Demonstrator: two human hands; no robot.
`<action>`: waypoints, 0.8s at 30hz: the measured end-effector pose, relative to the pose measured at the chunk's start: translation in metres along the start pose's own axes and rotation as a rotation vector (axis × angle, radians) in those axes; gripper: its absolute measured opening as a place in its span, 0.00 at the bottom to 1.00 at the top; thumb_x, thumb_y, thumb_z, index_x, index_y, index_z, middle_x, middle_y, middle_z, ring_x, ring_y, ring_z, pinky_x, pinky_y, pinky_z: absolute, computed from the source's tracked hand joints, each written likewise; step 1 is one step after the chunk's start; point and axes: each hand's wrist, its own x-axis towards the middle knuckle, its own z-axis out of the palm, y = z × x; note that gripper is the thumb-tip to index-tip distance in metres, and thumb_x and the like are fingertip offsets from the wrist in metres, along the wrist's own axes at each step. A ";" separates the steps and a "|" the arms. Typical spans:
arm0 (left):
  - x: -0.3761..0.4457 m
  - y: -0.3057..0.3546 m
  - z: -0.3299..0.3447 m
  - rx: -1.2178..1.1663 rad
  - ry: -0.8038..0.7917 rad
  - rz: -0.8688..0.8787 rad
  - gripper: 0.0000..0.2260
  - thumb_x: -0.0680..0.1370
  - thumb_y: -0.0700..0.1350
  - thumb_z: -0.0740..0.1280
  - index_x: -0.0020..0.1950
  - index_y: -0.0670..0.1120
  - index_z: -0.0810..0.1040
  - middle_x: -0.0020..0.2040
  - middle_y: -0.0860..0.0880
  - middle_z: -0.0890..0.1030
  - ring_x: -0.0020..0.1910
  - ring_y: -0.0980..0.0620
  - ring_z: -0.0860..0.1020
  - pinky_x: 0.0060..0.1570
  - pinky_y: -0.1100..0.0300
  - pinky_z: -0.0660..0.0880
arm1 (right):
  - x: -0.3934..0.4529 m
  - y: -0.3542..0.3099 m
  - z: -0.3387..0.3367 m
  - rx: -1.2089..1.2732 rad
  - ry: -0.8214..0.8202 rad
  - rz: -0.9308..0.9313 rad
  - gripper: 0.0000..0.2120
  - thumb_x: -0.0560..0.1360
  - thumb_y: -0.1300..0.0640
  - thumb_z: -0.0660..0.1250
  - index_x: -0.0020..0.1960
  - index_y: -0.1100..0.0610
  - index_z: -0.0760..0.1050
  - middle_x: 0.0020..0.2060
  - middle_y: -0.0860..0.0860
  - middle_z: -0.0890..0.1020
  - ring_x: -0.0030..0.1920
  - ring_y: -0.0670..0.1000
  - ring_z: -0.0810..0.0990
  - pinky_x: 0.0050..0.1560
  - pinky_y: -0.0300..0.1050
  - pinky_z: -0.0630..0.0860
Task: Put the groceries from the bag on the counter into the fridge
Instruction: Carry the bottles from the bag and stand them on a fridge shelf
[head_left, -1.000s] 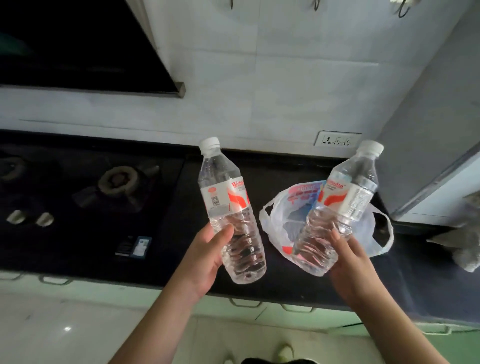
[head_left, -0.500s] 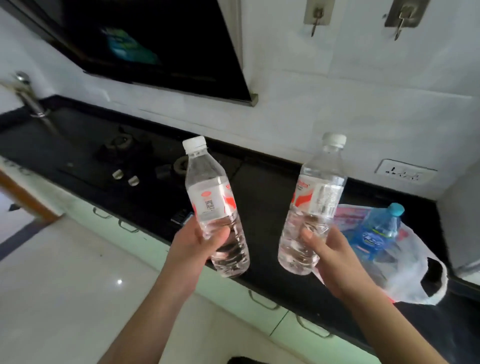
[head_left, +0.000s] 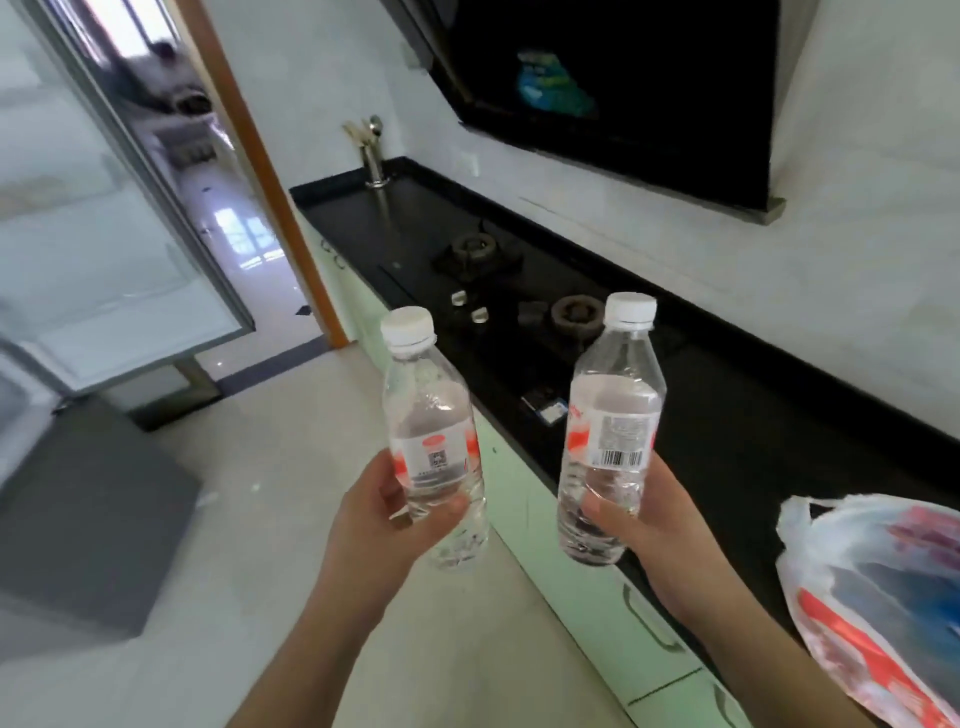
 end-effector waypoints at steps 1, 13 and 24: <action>-0.004 -0.001 -0.012 0.011 0.027 0.002 0.19 0.69 0.36 0.77 0.55 0.52 0.79 0.47 0.54 0.86 0.44 0.57 0.84 0.40 0.65 0.79 | 0.005 -0.002 0.012 -0.015 -0.024 -0.001 0.25 0.70 0.50 0.76 0.64 0.44 0.72 0.56 0.44 0.82 0.55 0.45 0.82 0.55 0.48 0.77; -0.059 -0.033 -0.185 -0.050 0.331 -0.004 0.20 0.70 0.36 0.77 0.58 0.49 0.78 0.49 0.53 0.86 0.50 0.55 0.84 0.47 0.63 0.80 | 0.033 -0.029 0.220 -0.087 -0.377 -0.143 0.27 0.67 0.48 0.76 0.64 0.46 0.72 0.57 0.45 0.82 0.56 0.46 0.81 0.57 0.49 0.76; -0.093 -0.065 -0.305 -0.075 0.559 -0.028 0.21 0.70 0.40 0.77 0.61 0.48 0.78 0.53 0.52 0.86 0.53 0.54 0.84 0.55 0.55 0.78 | 0.042 -0.037 0.358 -0.079 -0.619 -0.131 0.31 0.67 0.54 0.78 0.66 0.45 0.71 0.58 0.44 0.82 0.59 0.46 0.80 0.61 0.54 0.75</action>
